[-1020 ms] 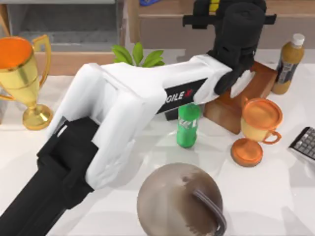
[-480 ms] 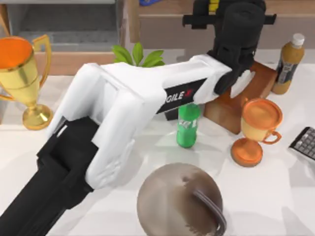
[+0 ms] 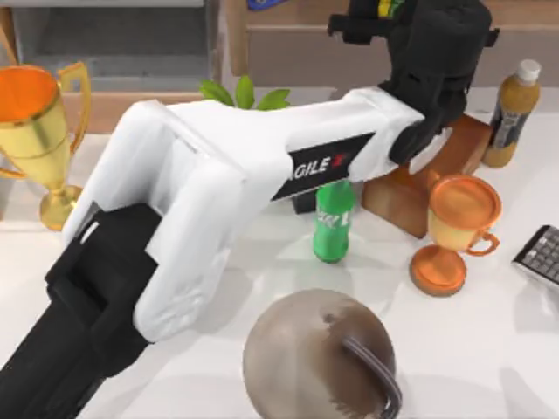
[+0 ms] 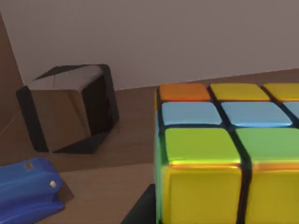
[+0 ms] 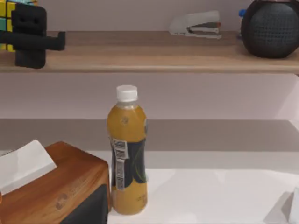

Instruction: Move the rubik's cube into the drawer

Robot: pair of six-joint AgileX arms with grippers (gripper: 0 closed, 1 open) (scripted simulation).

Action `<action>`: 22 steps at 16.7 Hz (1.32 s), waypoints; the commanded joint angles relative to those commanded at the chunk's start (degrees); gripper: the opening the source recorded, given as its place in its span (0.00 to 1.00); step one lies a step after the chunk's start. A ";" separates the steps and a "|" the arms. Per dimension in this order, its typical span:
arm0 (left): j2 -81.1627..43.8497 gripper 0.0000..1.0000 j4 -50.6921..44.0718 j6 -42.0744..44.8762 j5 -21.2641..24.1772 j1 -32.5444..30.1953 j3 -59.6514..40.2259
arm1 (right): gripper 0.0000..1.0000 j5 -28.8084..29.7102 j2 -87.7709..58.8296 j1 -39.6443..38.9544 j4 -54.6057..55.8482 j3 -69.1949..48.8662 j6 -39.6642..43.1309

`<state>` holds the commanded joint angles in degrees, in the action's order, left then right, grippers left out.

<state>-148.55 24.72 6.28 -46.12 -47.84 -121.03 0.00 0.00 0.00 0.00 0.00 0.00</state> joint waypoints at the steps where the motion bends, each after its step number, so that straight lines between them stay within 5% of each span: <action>1: 0.21 0.00 0.20 -0.27 0.09 -0.08 0.87 | 1.00 0.00 0.00 0.00 0.00 0.00 0.00; 14: 0.46 0.00 3.59 -5.15 2.83 0.47 1.52 | 1.00 0.00 0.00 0.00 0.00 0.00 0.00; 22: 7.38 0.00 -20.97 -2.26 11.42 -0.02 -1.32 | 1.00 0.00 0.00 0.00 0.00 0.00 0.00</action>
<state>-141.17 3.75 4.02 -34.70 -47.85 -122.35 0.00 0.00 0.00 0.00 0.00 0.00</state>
